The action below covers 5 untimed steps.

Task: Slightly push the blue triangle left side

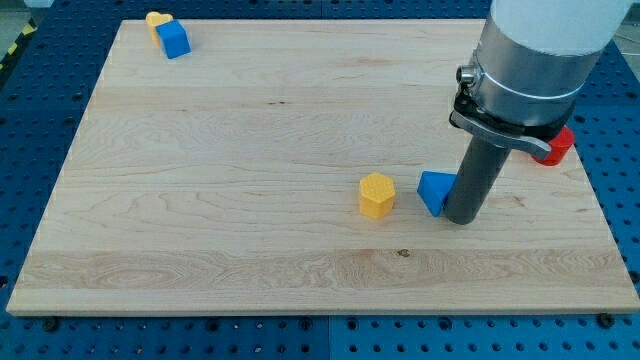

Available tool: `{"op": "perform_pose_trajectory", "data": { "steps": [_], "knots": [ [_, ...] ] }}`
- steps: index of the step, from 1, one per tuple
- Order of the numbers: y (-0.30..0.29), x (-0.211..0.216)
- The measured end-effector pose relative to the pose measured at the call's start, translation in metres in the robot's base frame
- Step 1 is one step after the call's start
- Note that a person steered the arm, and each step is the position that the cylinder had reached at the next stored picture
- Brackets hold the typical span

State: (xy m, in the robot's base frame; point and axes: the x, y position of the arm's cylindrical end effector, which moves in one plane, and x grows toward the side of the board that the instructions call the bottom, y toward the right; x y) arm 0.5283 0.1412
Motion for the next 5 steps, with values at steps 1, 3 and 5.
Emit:
{"op": "perform_pose_trajectory", "data": {
  "steps": [1,3,5],
  "knots": [
    [-0.001,0.000],
    [-0.018,-0.001],
    [-0.033,-0.001]
  ]
}}
